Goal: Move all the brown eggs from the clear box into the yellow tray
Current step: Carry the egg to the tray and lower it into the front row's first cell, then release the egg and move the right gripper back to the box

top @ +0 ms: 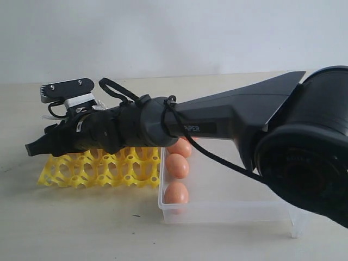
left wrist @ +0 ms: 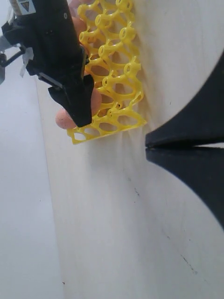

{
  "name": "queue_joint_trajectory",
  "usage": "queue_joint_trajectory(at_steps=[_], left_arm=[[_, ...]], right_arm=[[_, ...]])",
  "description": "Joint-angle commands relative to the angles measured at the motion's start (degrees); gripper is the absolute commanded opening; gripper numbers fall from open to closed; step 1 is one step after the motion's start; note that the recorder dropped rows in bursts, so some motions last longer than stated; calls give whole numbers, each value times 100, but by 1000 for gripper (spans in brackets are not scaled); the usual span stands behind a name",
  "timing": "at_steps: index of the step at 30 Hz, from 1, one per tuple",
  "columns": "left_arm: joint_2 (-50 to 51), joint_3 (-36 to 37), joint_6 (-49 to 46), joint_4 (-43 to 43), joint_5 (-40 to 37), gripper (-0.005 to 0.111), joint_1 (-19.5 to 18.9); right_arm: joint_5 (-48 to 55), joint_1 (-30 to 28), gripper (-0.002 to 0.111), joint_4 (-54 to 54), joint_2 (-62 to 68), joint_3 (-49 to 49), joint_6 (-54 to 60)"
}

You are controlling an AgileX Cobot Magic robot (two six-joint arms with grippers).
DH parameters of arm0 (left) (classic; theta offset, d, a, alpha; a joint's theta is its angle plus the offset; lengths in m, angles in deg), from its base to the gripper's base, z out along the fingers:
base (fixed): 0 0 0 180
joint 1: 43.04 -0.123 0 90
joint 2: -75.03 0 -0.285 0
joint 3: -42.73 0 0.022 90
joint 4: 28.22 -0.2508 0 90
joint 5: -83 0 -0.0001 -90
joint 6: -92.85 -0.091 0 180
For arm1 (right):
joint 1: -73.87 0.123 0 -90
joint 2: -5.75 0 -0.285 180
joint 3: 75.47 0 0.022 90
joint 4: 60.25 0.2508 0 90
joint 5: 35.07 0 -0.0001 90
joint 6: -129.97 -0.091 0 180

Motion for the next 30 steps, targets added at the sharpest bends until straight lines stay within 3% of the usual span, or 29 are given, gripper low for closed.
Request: queue_joint_trajectory(at_steps=[1,8,10,17,20,25,27,29,30], left_arm=[[-32,-23,1,-12,45,0,25],[-32,-23,1,-12,45,0,25],[-32,-23,1,-12,45,0,25],[-32,-23,1,-12,45,0,25],[-32,-23,1,-12,45,0,25],[-32,-23,1,-12,45,0,25],[-32,-23,1,-12,45,0,25],[-32,-23,1,-12,45,0,25],[-32,-23,1,-12,45,0,25]], right_arm=[[-46,11,0,-40,-6,93,-57],[-37,11,0,-40,-6,93,-56],[-13,11,5,-40,-6,93,-45],[45,11,56,-40,-6,93,-45],[85,11,67,-40,-6,93,-45],[211,1,66,-52,-195,93,-36],[499,-17,61,-74,-516,93,-18],[1230,-30,34,-88,-1035,93,379],[1746,-89,8,-103,-1420,6,623]])
